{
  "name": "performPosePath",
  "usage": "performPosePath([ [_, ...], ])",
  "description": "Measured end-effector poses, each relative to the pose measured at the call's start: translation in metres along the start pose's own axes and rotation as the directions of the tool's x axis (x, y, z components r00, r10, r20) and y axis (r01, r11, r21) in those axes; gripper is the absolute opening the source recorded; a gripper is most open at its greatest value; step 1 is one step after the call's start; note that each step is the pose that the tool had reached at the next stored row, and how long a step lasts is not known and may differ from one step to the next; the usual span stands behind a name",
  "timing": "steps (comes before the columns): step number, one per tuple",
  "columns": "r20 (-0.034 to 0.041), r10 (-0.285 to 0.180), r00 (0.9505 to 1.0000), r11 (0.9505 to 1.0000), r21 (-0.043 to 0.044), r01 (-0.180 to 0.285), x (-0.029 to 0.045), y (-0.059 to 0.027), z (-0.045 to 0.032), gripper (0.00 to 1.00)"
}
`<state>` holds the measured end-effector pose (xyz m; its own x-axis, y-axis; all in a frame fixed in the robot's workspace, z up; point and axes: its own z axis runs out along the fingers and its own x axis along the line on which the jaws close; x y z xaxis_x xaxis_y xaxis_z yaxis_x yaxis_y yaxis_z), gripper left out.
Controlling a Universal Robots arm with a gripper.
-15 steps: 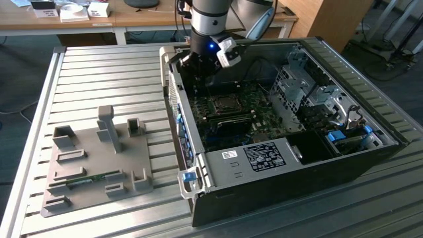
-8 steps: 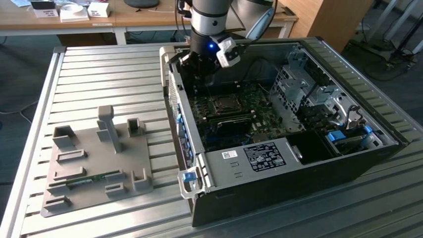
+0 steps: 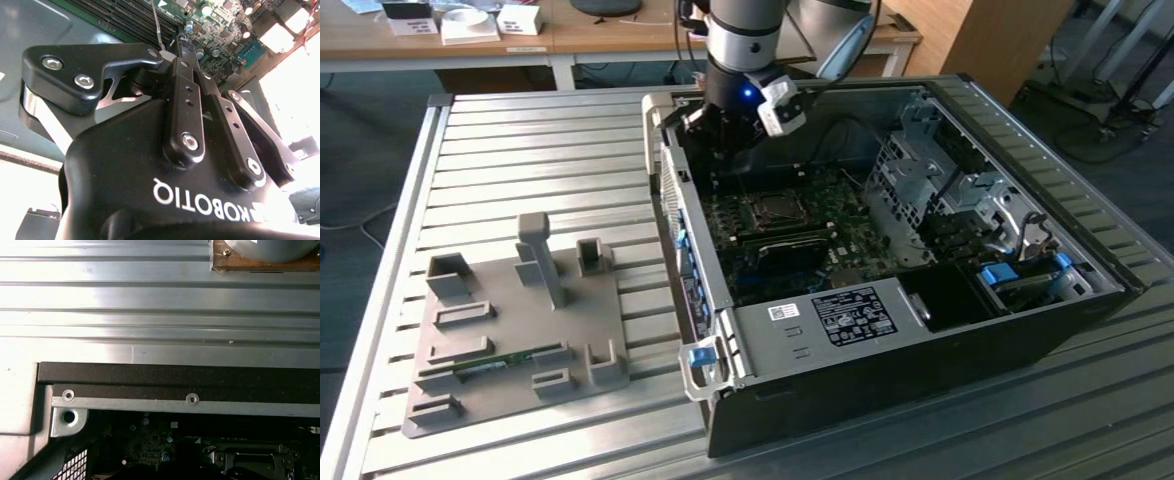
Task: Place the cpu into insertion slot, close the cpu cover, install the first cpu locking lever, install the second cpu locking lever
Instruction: 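Install the first cpu locking lever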
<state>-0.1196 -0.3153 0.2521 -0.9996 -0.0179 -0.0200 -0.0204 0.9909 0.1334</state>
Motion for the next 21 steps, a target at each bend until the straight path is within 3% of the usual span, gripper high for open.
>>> performPosePath([
  [8,0.0001,0.000,1.0000,1.0000,-0.0001,0.000,-0.0116,-0.0002,0.0003,0.11],
  [17,0.0001,0.000,1.0000,1.0000,-0.0008,0.000,-0.0361,-0.0007,0.0008,0.11],
  [21,0.0001,0.000,1.0000,1.0000,-0.0011,0.000,-0.0377,-0.0008,0.0009,0.11],
])
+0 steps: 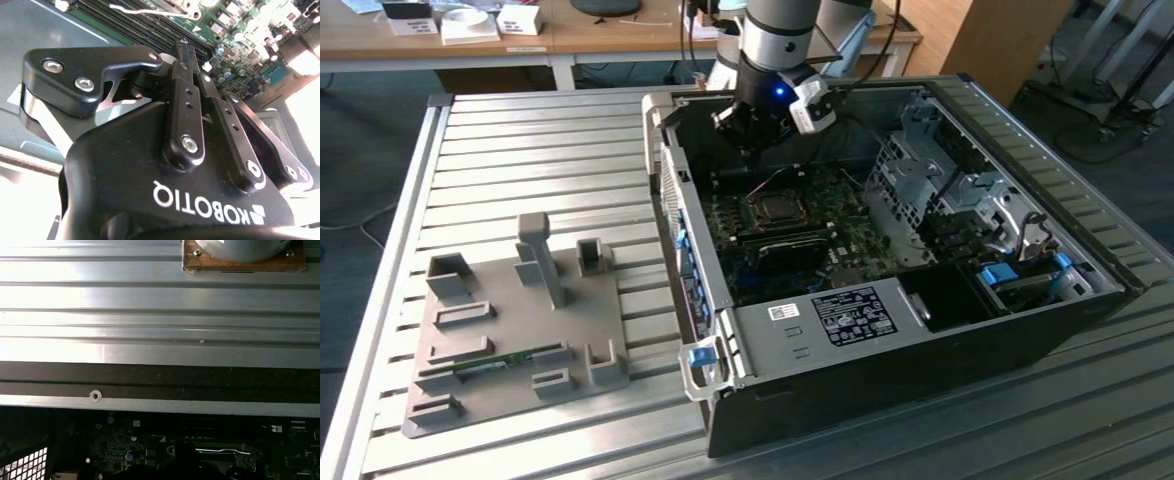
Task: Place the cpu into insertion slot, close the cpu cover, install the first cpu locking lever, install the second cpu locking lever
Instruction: 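Install the first cpu locking lever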
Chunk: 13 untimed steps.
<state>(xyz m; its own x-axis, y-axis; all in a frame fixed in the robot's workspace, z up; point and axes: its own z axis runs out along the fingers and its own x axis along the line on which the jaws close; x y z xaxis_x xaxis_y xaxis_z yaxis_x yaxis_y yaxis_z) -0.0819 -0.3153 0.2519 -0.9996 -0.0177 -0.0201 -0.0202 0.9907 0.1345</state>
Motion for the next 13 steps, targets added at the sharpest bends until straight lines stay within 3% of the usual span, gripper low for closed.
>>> performPosePath([
  [4,-0.0001,0.000,1.0000,1.0000,-0.0001,0.000,-0.0020,0.0000,0.0004,0.11],
  [11,0.0000,0.001,1.0000,1.0000,0.0001,-0.001,-0.0178,-0.0006,0.0020,0.11],
  [13,0.0001,0.002,1.0000,1.0000,0.0001,-0.002,-0.0189,-0.0007,0.0021,0.11],
])
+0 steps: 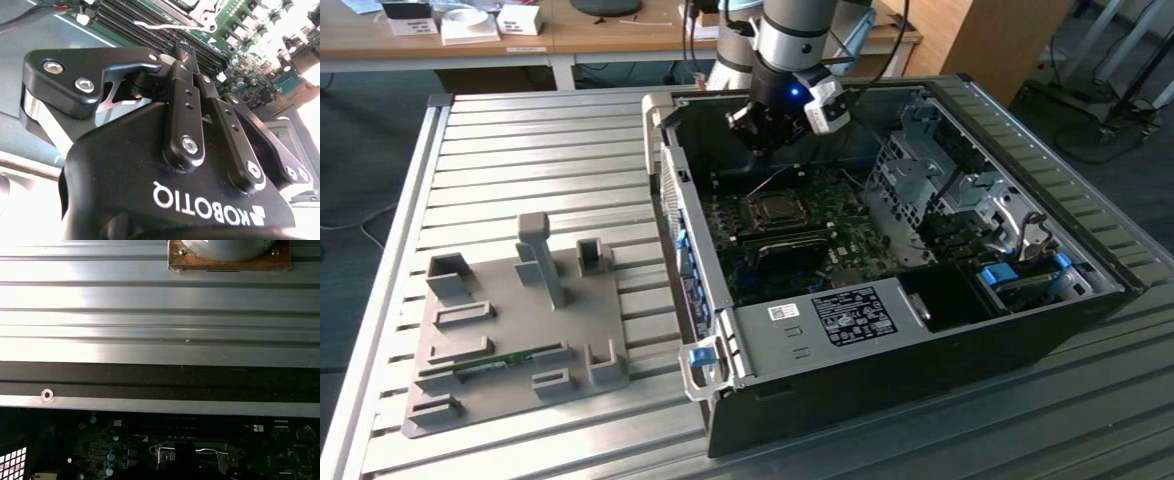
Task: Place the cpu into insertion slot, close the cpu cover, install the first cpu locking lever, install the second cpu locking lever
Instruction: 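Install the first cpu locking lever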
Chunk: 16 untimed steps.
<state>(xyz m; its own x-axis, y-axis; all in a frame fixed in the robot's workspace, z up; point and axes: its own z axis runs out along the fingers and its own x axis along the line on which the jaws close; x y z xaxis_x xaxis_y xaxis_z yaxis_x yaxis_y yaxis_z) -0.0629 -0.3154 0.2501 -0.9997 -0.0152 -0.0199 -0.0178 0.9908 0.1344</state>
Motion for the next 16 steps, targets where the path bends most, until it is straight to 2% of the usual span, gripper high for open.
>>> performPosePath([
  [10,0.0004,0.002,1.0000,1.0000,-0.0004,-0.002,-0.0047,-0.0008,0.0057,0.11],
  [16,0.0003,0.002,1.0000,1.0000,-0.0004,-0.002,-0.0064,-0.0017,0.0123,0.11],
])
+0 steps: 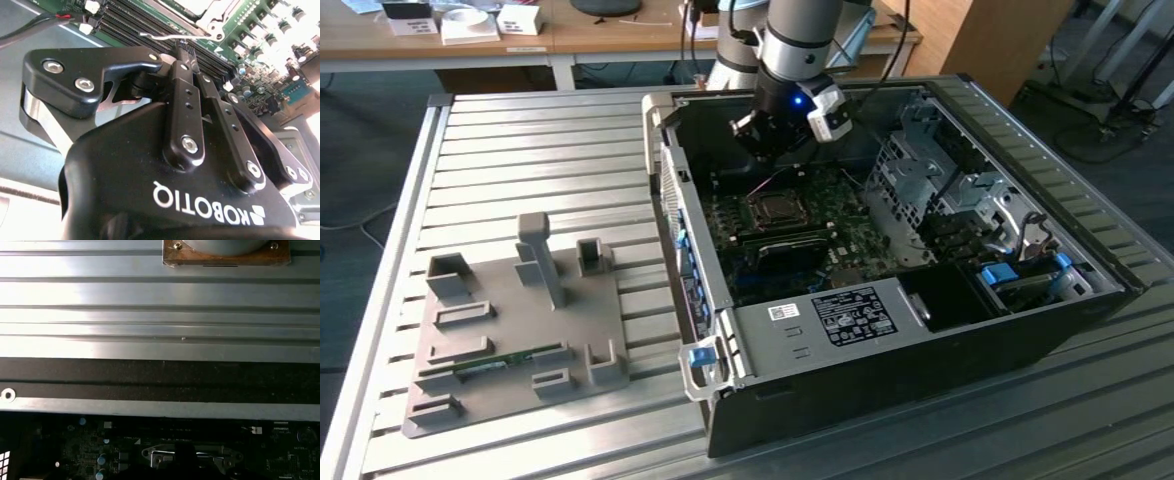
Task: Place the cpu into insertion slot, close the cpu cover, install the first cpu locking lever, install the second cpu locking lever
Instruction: 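Install the first cpu locking lever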
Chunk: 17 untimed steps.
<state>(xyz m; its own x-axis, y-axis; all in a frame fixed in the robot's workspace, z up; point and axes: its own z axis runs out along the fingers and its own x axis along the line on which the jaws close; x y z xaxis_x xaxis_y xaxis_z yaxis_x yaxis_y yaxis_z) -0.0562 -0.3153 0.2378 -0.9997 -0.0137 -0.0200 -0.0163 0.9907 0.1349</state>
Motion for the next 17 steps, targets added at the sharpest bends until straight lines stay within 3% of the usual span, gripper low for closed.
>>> performPosePath([
  [11,0.0000,0.000,1.0000,1.0000,-0.0008,0.000,-0.0031,0.0004,0.0043,0.11],
  [17,0.0002,0.000,1.0000,1.0000,-0.0063,0.000,-0.0035,0.0006,0.0050,0.11],
])
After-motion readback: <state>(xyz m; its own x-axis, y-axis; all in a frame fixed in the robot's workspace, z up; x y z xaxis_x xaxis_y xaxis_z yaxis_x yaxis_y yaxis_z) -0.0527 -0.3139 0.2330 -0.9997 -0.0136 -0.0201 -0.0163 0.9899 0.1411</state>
